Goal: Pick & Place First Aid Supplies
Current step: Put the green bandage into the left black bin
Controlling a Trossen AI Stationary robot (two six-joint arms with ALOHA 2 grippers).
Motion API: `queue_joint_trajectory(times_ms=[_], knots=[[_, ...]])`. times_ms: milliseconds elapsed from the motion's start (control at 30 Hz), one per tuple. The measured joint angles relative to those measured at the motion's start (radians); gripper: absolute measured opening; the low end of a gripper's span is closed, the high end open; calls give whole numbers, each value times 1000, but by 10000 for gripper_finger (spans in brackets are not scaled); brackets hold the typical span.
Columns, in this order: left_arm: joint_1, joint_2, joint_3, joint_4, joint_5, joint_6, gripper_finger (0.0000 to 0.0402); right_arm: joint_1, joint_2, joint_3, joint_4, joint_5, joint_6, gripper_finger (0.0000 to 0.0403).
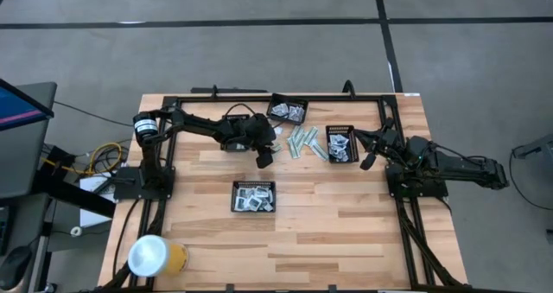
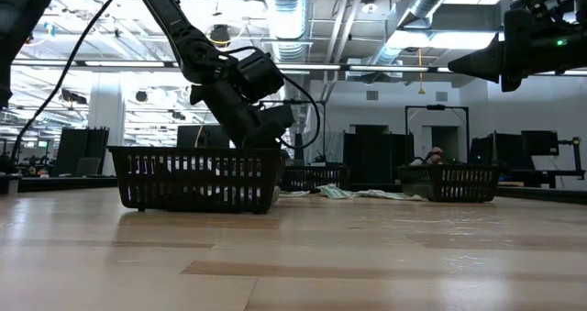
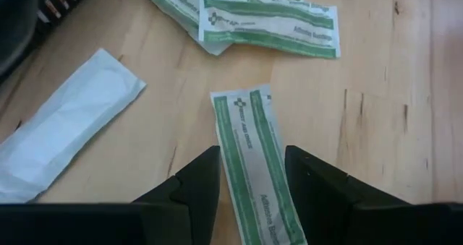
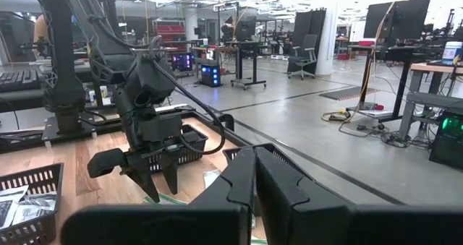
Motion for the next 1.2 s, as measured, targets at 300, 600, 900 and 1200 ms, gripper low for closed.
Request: queue_joint_trajectory(times_ms=[300,600,900,1200], knots=[[0,0,0,-37,32,0,128,0,0,0,0,0,0,8],[0,0,0,-40,34,0,97,0,0,0,0,0,0,8],[-2,-1,33,-36,23,-33,94,0,0,0,0,0,0,8],[16,-38,210,-311,32,-77,94,0,0,0,0,0,0,8]])
